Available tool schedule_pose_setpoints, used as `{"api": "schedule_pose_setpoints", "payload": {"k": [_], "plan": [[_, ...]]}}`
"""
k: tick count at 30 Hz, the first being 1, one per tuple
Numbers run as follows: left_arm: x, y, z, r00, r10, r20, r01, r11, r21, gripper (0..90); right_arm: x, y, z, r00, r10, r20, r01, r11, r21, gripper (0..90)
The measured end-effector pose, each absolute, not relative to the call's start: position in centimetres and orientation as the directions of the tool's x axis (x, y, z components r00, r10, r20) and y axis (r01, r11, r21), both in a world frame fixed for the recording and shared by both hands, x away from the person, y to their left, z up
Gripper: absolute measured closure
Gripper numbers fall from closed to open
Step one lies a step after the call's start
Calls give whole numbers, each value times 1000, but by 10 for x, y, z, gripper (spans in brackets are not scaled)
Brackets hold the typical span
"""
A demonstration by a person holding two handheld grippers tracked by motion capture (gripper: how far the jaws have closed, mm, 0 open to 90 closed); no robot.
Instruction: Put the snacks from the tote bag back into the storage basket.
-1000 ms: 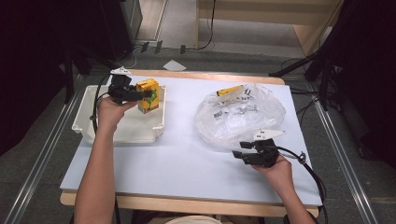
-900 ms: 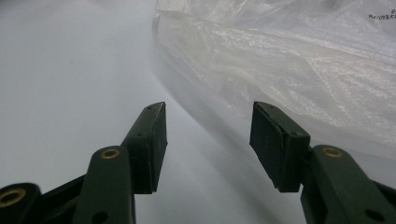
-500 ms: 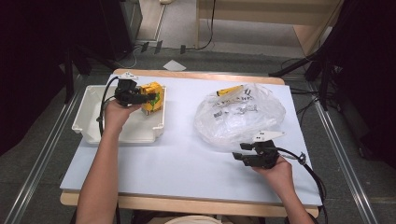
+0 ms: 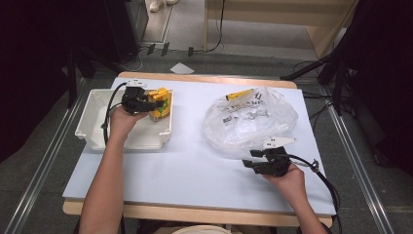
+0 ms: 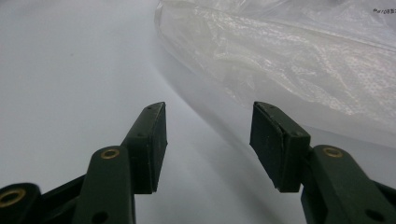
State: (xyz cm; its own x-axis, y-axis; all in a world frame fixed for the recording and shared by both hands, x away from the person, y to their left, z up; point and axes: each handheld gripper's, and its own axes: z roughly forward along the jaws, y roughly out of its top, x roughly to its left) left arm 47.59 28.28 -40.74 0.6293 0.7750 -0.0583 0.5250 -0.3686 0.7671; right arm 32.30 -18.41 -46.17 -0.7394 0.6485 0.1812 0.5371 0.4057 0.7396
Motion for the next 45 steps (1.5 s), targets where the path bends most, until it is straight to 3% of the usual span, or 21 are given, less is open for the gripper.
{"api": "schedule_pose_setpoints", "payload": {"k": [17, 29, 39, 45], "plan": [[469, 291, -412, 617, 781, -94, 569, -360, 739, 491, 323, -185, -461, -741, 648, 180, 536, 407, 740, 473], [465, 288, -405, 610, 787, -91, 583, -368, 725, 402, 325, -184, -462, -743, 643, 185, 537, 409, 738, 473], [454, 297, -397, 602, 787, -134, 602, -338, 723, 408, 326, -184, -462, -748, 638, 184, 534, 413, 738, 474], [444, 300, -393, 598, 794, -109, 597, -350, 722, 407, 326, -184, -461, -751, 635, 182, 530, 414, 740, 474]]}}
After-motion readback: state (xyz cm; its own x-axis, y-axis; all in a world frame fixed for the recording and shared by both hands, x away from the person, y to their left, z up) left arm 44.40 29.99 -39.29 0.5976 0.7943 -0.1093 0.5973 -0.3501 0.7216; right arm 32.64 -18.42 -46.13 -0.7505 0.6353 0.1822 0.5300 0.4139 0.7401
